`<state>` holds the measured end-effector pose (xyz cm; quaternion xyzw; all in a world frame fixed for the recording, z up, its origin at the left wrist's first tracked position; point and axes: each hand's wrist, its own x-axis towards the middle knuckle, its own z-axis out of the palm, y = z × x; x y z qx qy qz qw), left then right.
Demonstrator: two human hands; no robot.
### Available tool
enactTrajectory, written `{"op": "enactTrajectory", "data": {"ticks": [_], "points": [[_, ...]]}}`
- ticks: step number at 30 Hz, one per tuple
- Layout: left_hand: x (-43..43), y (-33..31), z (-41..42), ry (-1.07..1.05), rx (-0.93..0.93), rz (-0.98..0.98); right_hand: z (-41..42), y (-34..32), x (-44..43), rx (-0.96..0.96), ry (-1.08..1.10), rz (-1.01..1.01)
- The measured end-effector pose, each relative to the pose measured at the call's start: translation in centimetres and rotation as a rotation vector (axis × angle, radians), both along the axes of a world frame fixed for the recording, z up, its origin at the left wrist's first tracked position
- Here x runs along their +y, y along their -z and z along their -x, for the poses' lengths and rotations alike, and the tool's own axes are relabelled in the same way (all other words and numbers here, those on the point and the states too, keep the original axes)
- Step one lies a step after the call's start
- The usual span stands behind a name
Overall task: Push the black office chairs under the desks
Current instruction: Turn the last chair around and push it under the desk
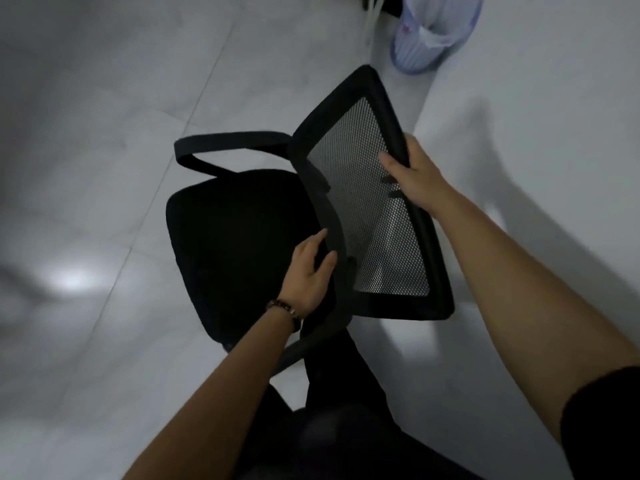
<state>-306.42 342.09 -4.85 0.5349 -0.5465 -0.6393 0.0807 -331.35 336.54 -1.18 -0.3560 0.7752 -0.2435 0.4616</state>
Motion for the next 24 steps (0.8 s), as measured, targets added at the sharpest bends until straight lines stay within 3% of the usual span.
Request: {"op": "enactTrajectory", "data": {"ticks": [5,9,20,22,24], "points": [[1.0,3.2,3.2,0.059,0.039,-0.135,-2.1,1.7,0.4,-0.010,0.031,0.094],[2.4,3.4,1.0,0.082,0.026,-0.182,-7.1,1.7,1.5,0.015,0.073,0.150],[5.2,0.1,-20.4,-0.043,-0.189,-0.184,-30.8,1.7,2.8,-0.015,0.095,0.256],[6.0,-1.0,-24.8,-0.085,-0.234,-0.171,-35.5,1.6,3.3,0.108,-0.010,0.212],[6.8,-1.9,-29.1,-0.086,-0.305,-0.135,-39.0,1.2,4.0,0.365,-0.257,0.177]]}}
